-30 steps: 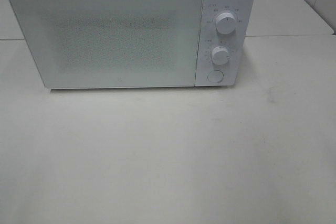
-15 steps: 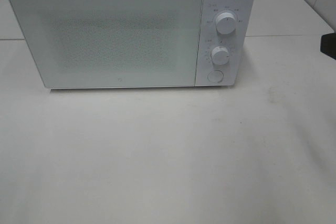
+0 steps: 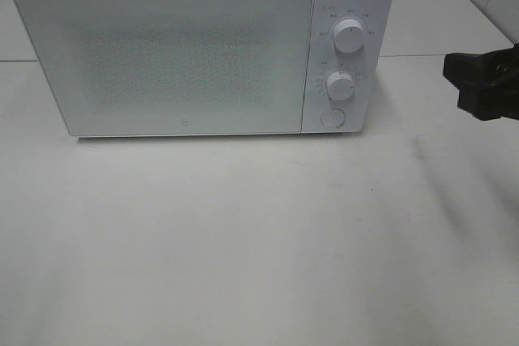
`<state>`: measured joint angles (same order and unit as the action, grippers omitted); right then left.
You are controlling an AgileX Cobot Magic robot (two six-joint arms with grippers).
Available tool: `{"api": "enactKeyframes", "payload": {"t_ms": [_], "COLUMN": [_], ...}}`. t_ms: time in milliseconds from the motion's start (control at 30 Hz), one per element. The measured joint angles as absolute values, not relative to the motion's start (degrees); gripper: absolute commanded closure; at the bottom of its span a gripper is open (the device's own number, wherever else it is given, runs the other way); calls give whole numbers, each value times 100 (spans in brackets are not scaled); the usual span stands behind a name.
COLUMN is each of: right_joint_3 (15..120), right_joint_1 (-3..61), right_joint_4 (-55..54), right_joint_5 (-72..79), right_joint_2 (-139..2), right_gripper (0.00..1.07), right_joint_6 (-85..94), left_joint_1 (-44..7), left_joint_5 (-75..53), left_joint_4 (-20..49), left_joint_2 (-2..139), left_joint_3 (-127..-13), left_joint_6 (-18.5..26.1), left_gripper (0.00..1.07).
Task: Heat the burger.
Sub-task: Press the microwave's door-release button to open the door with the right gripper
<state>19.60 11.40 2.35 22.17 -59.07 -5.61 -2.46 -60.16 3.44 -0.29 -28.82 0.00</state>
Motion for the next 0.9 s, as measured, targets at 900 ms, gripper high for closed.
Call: {"api": "enactKeyframes", "payload": {"t_ms": [900], "right_joint_3": [1621], "right_joint_1": [3375], "right_joint_4": [-2956], "right_joint_5": [6085], "right_joint_2": [-9207], "right_gripper": [35], "right_joint_6": [865], "left_joint_1": [-246], "left_joint_5": [-6016], "left_joint_4": [344], "left_joint_2": [-29], "left_joint_3": [-2882], "left_joint_6": [0], "left_gripper": [6]}}
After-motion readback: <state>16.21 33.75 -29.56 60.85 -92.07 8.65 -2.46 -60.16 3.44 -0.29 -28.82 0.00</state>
